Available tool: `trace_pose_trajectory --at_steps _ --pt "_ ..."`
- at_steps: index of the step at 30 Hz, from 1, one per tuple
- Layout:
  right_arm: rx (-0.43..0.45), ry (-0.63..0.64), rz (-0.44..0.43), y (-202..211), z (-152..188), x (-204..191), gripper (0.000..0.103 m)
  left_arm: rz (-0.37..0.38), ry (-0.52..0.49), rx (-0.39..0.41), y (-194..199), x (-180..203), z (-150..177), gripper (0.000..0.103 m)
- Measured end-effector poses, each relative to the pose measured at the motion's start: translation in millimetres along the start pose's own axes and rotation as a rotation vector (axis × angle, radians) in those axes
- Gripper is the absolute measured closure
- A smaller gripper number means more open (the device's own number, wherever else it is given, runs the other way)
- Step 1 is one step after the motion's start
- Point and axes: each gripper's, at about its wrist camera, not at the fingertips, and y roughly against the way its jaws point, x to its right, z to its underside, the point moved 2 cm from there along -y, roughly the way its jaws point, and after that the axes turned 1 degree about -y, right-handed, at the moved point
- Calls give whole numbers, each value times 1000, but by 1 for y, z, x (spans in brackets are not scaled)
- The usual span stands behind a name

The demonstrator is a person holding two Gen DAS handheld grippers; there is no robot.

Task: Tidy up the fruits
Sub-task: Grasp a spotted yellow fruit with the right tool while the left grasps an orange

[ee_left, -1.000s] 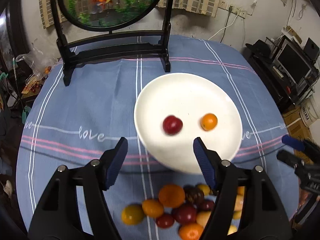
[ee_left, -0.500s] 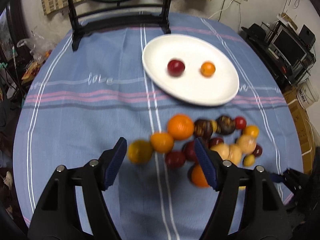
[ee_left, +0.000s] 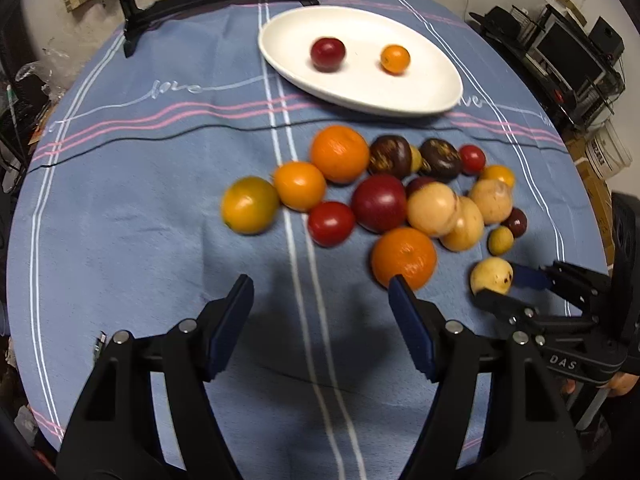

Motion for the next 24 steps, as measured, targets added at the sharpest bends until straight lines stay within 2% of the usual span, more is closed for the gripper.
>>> trace_pose_trajectory --at_steps 1,2,3,6,11,20,22,23,24 --pt "1 -1 -2 -1 -2 -1 57 3 -8 -4 -2 4 1 32" --pt "0 4 -12 -2 -2 -2 64 6 -12 -8 -3 6 1 32" --pt "-4 13 -20 -2 -2 -4 66 12 -20 -14 -5 10 1 32" --pt "-8 35 -9 -1 0 -7 67 31 -29 -26 -10 17 1 32" --pt "5 -13 -13 12 4 6 67 62 -61 -31 -21 38 -4 32" --pt "16 -48 -13 21 10 22 67 36 -65 -64 -54 55 -14 33" --pt "15 -42 -16 21 10 22 67 22 -57 -70 -59 53 -15 46" --pt "13 -41 -19 21 10 23 67 15 -61 -65 -59 53 -16 48" --pt "11 -40 -20 21 10 24 67 33 -65 -66 -59 54 -17 54"
